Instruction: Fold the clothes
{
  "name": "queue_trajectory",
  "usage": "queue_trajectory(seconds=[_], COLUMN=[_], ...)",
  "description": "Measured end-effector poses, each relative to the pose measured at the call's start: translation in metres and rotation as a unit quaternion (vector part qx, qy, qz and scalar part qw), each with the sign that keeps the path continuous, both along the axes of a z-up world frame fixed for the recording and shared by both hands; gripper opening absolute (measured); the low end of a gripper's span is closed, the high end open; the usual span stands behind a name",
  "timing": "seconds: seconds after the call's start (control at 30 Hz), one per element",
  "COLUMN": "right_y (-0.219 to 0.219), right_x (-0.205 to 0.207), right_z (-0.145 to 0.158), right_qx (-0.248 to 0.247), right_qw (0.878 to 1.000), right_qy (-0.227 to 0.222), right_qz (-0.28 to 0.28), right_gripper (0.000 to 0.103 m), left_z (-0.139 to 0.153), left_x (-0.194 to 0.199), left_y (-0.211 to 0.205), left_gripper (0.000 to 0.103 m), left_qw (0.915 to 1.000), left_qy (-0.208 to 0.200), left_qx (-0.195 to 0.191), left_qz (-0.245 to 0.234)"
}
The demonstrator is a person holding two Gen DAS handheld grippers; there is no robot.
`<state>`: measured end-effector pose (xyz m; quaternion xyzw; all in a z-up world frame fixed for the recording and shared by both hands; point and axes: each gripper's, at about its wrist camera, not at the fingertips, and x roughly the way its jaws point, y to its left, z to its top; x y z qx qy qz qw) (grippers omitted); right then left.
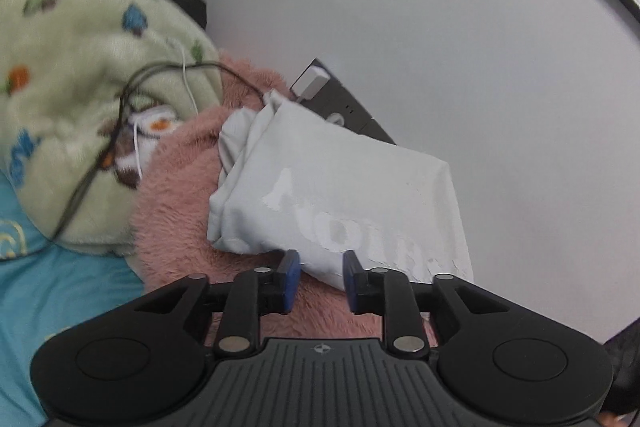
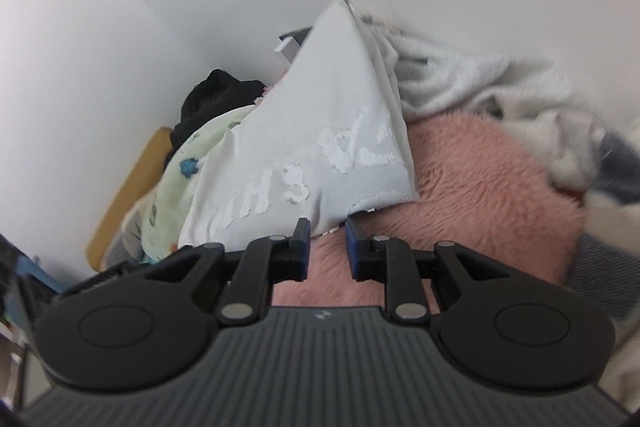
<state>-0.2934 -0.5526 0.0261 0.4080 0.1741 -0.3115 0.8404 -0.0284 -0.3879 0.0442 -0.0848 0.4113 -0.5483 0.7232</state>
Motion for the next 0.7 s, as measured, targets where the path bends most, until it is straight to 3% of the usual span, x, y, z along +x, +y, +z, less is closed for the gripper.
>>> queue_trajectory(seconds=[0.07, 0.1, 0.13, 0.2, 0.27, 0.53, 0.7], right_y=[0.014, 0.021, 0.029, 0.047, 0.064, 0.128, 0.159], right_x=[-0.003, -0.005, -0.006, -0.010, -0.013, -0.036, -0.048], right_z=[0.015, 0.022, 0.030, 0.048, 0.064, 0.104, 0.109], right_qx=[-0.027, -0.041, -0.055, -0.092, -0.125, -0.227, -0.259], right_qw=[1.000, 0.999, 0.998, 0.996, 0.992, 0.974, 0.966], right_qy=[0.004, 0.001, -0.003, -0.008, -0.006, -0.007, -0.007], right_qz=[0.003, 0.003, 0.004, 0.006, 0.012, 0.015, 0.014], right_gripper=[0.049, 0.074, 0.090, 0.088, 0.088, 0.088, 0.088], left_z=[0.019, 0.028, 0.038, 0.058, 0.075, 0.116, 0.123], left_x=[-0.013, -0.021, -0.028, -0.046, -0.064, -0.122, -0.138], left_y=[0.016, 0.024, 0.032, 0.050, 0.067, 0.138, 0.171], left_gripper=[0.058, 0.067, 0.072, 0.091, 0.101, 0.103, 0.103], left_qw=[0.9994, 0.9985, 0.9971, 0.9925, 0.9864, 0.9647, 0.9628], left_qy=[-0.034, -0.054, -0.074, -0.119, -0.160, -0.253, -0.253], left_qx=[-0.003, -0.010, -0.016, -0.029, -0.038, -0.071, -0.084], left_qz=[0.002, 0.000, -0.002, -0.003, -0.005, 0.017, 0.042])
